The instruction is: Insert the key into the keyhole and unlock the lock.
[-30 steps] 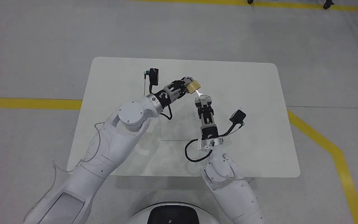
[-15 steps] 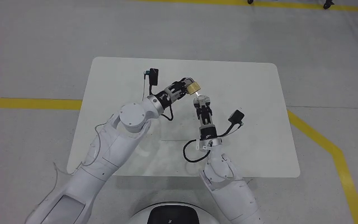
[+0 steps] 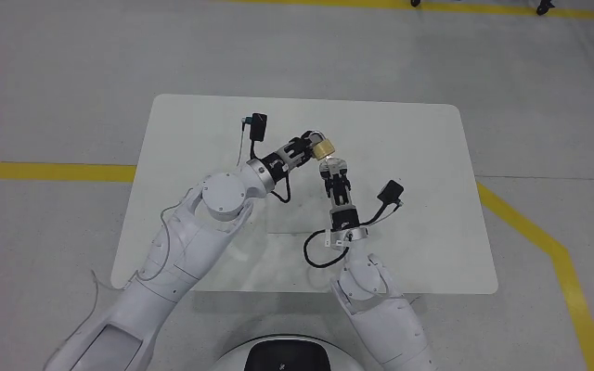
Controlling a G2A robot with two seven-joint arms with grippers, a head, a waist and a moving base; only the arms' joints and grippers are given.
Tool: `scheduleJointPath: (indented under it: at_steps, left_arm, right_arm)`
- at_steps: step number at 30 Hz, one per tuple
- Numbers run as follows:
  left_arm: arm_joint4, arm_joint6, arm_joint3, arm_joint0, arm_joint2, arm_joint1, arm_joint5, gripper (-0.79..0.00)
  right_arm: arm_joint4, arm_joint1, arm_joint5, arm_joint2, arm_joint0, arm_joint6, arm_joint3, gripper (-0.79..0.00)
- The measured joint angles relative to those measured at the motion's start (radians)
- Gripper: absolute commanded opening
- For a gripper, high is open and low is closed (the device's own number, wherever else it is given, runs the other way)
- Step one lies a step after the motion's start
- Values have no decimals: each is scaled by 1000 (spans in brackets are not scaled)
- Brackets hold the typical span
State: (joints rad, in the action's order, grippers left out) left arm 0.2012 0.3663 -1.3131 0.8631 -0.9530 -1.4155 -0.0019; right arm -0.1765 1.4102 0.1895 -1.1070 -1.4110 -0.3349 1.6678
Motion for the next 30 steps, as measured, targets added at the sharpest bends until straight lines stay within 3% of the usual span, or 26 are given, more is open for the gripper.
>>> scheduleJointPath:
  at_steps: [3,8,16,30]
  left_arm:
    - [1,7,0,3,-9,0,-5,-785]
    - [-13,23,-4,12,-18,1,-18,-785]
    - [-48,19,-10,22,-36,3,-32,-785]
    - [-86,38,-23,32,-43,1,-47,-785]
  right_arm:
    - [2,2,3,-5,-4,3,3,-545]
    - [0,5,12,-12,-10,8,8,-573]
    - [-4,7,26,-23,-28,25,23,-785]
    - [-10,17,8,-25,-21,43,12,-785]
